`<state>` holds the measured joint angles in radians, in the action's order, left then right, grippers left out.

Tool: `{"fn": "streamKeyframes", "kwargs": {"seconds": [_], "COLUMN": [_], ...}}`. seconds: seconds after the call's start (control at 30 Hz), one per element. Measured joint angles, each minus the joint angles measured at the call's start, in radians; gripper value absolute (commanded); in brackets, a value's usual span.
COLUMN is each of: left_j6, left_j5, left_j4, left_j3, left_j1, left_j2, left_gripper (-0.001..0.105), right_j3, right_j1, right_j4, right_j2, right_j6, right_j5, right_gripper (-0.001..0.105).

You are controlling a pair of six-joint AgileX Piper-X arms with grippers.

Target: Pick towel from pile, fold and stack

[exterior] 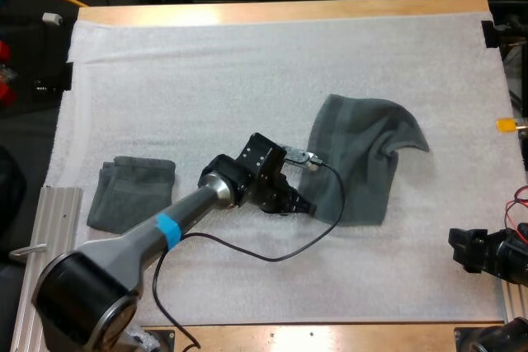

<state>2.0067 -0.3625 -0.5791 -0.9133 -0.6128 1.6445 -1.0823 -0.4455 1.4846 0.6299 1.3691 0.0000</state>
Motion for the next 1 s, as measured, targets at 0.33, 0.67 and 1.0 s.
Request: {"fn": "streamKeyframes", "kwargs": {"seconds": [0.33, 0.67, 1.0], "left_j6": [-0.123, -0.167, -0.187], "left_j5": [0.257, 0.243, 0.12], "left_j4": [-0.179, -0.237, -0.245], "left_j3": [0.0, 0.0, 0.0], "left_j1": [0.033, 0.218, 0.229], "left_j2": [-0.014, -0.066, -0.097], "left_gripper": [0.0, 0.0, 0.0], "right_j3": [0.0, 0.037, 0.289], "right_j1": [0.0, 0.0, -0.008], "right_j4": [-0.002, -0.066, -0.382], "right_j2": [0.0, 0.034, 0.208], "right_j6": [0.0, -0.019, -0.141], "right_j5": [-0.003, -0.104, -0.259], "right_gripper": [0.071, 0.071, 0.071]}}
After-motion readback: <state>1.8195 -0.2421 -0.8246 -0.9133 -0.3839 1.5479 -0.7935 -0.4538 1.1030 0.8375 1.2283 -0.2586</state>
